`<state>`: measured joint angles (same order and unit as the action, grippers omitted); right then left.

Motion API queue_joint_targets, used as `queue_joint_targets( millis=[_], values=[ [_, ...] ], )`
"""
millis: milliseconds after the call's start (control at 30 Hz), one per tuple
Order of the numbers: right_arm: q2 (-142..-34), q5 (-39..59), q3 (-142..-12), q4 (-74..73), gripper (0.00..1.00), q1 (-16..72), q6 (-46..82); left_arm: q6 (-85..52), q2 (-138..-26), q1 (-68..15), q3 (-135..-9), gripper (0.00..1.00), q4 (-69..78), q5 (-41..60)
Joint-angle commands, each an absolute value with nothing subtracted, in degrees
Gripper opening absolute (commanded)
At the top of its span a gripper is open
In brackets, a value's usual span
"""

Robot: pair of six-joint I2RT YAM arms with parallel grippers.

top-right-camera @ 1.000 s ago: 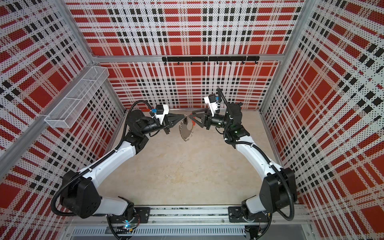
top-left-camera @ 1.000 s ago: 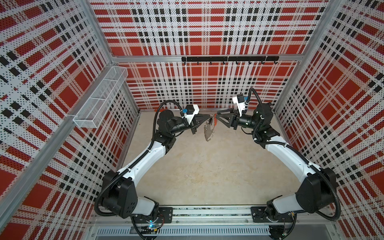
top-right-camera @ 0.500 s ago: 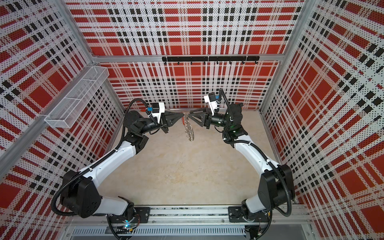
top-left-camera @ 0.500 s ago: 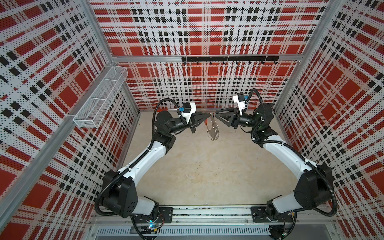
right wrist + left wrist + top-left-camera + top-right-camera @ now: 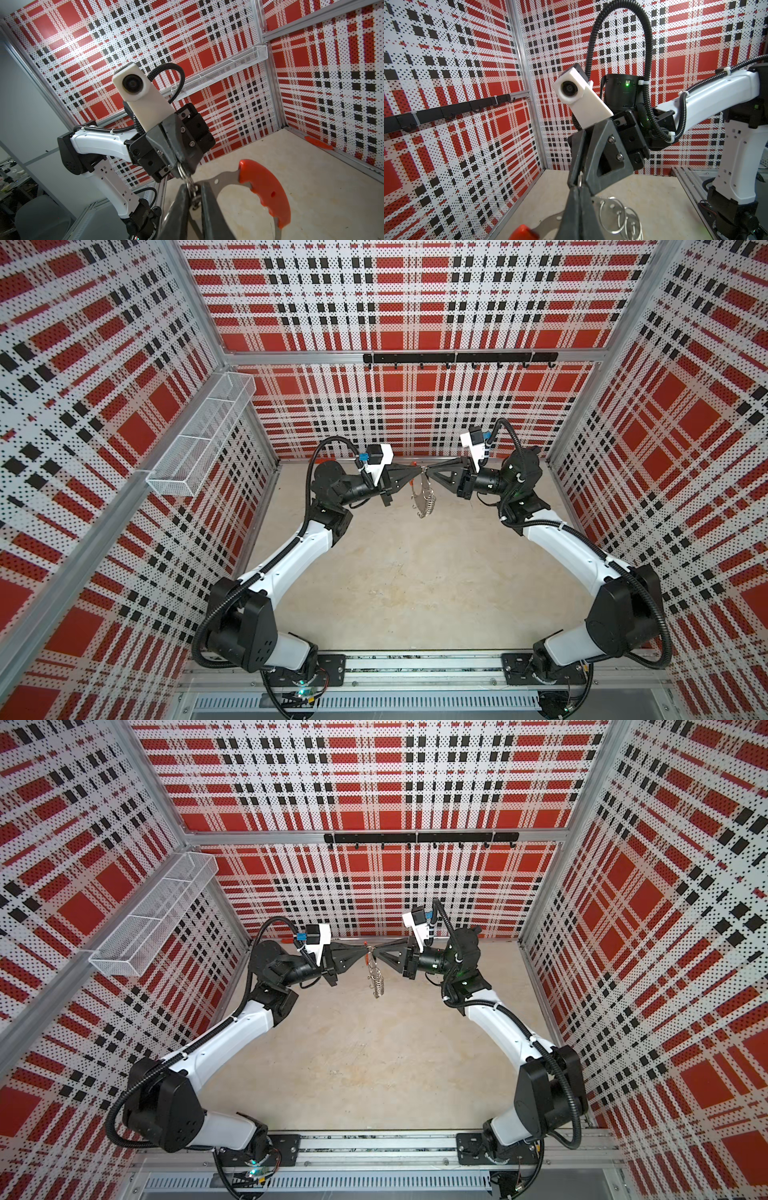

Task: Put the keys on the keyring
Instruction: 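Move the right gripper back and grip the key ring on the wire ring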

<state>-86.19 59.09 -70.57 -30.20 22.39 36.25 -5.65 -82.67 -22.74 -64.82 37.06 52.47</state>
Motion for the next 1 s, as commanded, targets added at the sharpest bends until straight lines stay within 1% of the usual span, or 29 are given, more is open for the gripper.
queue_joint_targets(
  millis=[0, 167, 267, 333, 467, 567, 667, 700, 733, 800, 833, 867, 967],
  values=[
    [-85.38, 59.29, -72.07, -28.92, 0.13, 22.71, 34.13, -6.15, -82.51, -22.24, -66.91, 0.00, 39.84, 53.45],
    [-83.76, 58.20, -72.54, -22.45, 0.09, 22.51, 28.24, -5.81, -82.19, -22.15, -66.79, 0.00, 39.89, 53.78],
    [-83.32, 58.10, -72.56, -20.88, 0.06, 22.33, 27.01, -5.80, -82.09, -22.15, -66.80, 0.00, 40.03, 53.91],
    [-83.60, 58.24, -72.46, -20.40, 0.02, 22.29, 26.92, -5.71, -82.02, -22.24, -66.63, 0.00, 40.65, 53.98],
    [-85.03, 59.02, -72.93, -20.14, 0.01, 23.09, 27.67, -5.88, -82.08, -23.00, -65.77, 0.00, 43.21, 53.97],
    [-86.87, 59.50, -74.70, -17.53, 0.04, 24.33, 26.64, -6.46, -82.42, -23.80, -65.05, 0.00, 46.03, 54.20],
    [-88.04, 59.51, -75.74, -16.36, 0.09, 25.18, 26.48, -8.04, -82.97, -24.25, -64.45, 0.00, 49.31, 54.72],
    [-88.32, 59.37, -75.84, -16.27, 0.13, 25.28, 26.73, -8.84, -83.19, -24.21, -64.11, 0.00, 50.57, 54.84],
    [-88.30, 59.22, -75.87, -16.42, 0.20, 25.30, 26.90, -9.58, -83.27, -24.25, -63.85, 0.00, 51.75, 54.99],
    [-88.16, 58.20, -75.81, -16.14, 0.27, 25.19, 27.14, -10.65, -83.58, -24.08, -63.30, 0.00, 53.41, 55.31],
    [-87.99, 57.26, -75.89, -15.09, 0.36, 25.21, 26.50, -11.22, -83.67, -23.95, -63.04, 0.00, 54.16, 55.36],
    [-87.81, 56.67, -76.02, -14.21, 0.42, 25.14, 26.12, -11.70, -83.80, -23.82, -62.91, 0.00, 54.93, 55.42],
    [-86.99, 55.16, -75.47, -13.33, 0.47, 24.47, 25.31, -13.55, -84.02, -23.27, -62.33, 0.00, 57.35, 55.74]
  ],
)
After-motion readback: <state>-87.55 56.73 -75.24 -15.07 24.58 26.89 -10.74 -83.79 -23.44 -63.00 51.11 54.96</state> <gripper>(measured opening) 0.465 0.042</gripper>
